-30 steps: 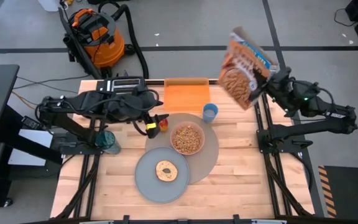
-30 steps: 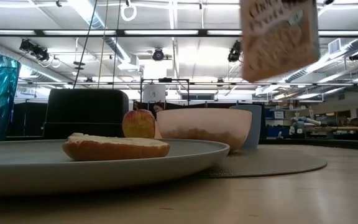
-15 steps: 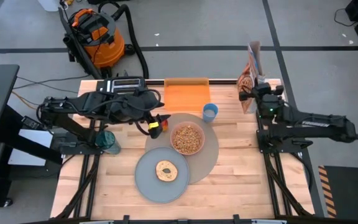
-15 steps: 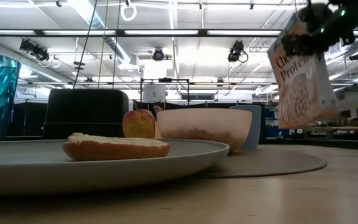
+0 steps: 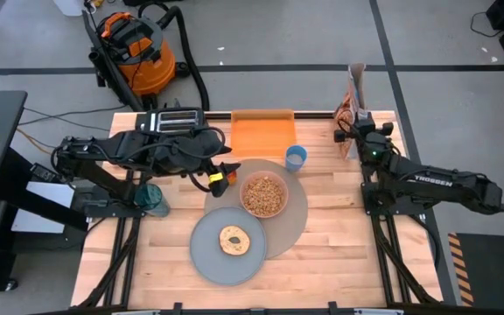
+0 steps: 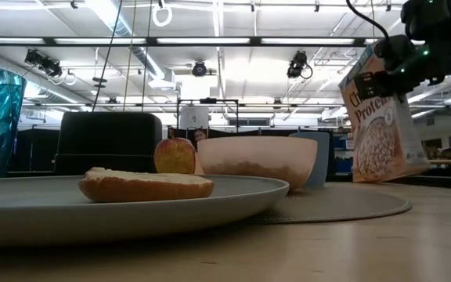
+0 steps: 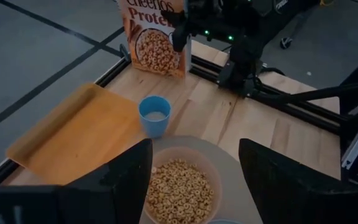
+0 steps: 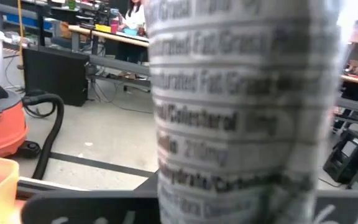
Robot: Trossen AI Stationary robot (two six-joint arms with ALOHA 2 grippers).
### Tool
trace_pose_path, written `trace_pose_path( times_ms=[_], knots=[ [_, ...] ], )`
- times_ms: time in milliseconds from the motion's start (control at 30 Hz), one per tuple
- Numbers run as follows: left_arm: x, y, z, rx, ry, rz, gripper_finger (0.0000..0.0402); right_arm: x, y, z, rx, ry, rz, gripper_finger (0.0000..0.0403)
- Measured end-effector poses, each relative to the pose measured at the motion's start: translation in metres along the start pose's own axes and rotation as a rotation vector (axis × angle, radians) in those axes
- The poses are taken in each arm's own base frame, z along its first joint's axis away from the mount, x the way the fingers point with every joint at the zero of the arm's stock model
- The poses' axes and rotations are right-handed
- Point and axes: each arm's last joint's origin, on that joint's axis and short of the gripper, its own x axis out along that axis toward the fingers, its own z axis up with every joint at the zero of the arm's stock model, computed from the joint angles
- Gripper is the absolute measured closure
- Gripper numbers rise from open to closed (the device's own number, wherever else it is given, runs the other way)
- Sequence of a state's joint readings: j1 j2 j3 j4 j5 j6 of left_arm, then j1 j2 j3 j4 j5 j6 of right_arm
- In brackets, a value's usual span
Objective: Arrange a breakfast setting
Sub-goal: Pour the cereal from the orange cereal box into the pink bowl
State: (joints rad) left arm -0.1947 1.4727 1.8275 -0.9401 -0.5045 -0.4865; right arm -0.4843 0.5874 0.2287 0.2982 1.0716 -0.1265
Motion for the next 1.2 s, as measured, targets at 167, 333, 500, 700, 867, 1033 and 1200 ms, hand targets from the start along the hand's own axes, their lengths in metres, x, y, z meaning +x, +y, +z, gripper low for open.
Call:
trace_pose_path(
  times_ms=[167,333,500,700,867,1033,1200],
  knots=[
    [-0.001,-0.001,-0.001,0.002,0.001,-0.006,0.0155,0.004,0.001,-0.002,-0.010,0.010,-0.008,0.0320],
    [-0.001,-0.001,-0.001,0.002,0.000,-0.006,0.0155,0.003,0.001,-0.001,-0.014,0.011,0.006,0.0261],
    [-0.001,-0.001,-0.001,0.002,0.000,-0.006,0.0155,0.000,0.002,0.018,0.004,0.003,0.027,0.0200],
    [-0.001,-0.001,-0.001,0.002,0.000,-0.006,0.0155,-0.003,0.000,0.037,0.080,0.029,0.058,0.0137],
    [-0.001,-0.001,-0.001,0.002,0.000,-0.006,0.0155,-0.008,0.000,0.054,0.086,0.016,0.095,0.0101],
    [-0.001,-0.001,-0.001,0.003,0.000,-0.006,0.0155,-0.014,-0.003,0.074,0.101,-0.016,0.101,0.0082],
    [-0.001,-0.001,-0.001,0.003,0.001,-0.006,0.0155,-0.018,-0.007,0.088,0.091,-0.038,0.097,0.0078]
  ],
)
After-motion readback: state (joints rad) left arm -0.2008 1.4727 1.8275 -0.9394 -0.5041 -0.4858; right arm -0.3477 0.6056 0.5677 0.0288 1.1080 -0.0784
